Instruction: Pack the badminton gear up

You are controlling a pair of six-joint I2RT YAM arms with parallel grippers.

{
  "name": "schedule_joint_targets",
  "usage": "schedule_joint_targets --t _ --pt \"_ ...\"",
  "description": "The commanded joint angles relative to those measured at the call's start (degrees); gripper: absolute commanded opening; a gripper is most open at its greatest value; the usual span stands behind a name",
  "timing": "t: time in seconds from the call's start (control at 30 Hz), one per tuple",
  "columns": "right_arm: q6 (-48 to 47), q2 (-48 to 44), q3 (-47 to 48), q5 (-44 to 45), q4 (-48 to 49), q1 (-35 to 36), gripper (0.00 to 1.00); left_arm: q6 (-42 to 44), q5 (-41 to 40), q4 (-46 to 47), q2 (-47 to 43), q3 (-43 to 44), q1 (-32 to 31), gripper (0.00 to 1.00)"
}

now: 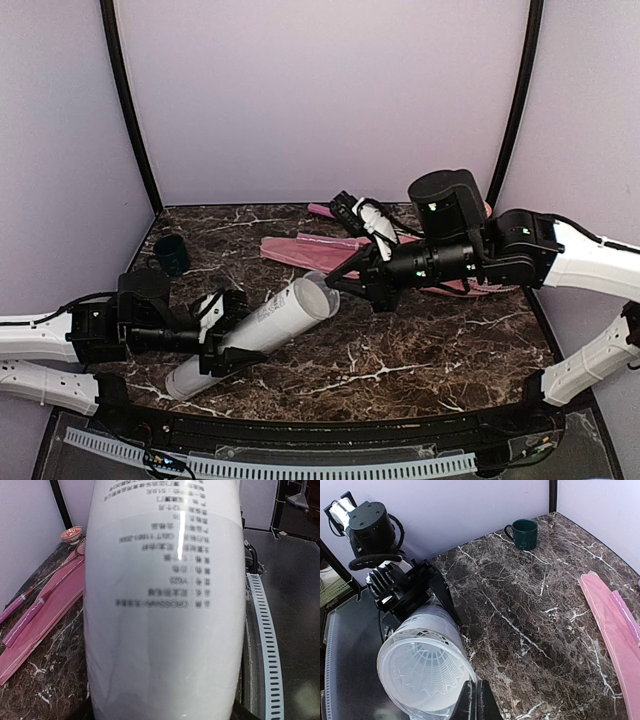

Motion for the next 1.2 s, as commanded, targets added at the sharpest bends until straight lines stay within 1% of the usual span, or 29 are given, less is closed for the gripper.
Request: schedule_joint_targets --t 0.0,0.33,1.0,1.07,1.17 --pt "-0.43 0.85 0.37 -0.04 1.64 0.11 0.0 -0.62 1.17 2.19 -0.68 -0.9 -0.12 0.46" --pt "-0.74 1.51 0.66 -2.21 2.05 0.41 0.0 -0.54 1.3 2.19 -0.64 -0.87 -0.11 0.46" --pt "-0.83 4.42 2.42 2.02 2.55 3.42 0.0 -0.62 0.86 2.19 -1.2 -0.99 -0.09 0.46" --pt "-0.74 4.69 2.57 2.07 2.33 3.52 0.06 -0.66 0.86 2.19 -1.21 -0.93 -0.12 0.46" --pt "-0.79 4.75 2.6 2.47 2.03 3.56 0.17 -0.62 0.86 2.19 -1.25 -0.97 -0.11 0.46"
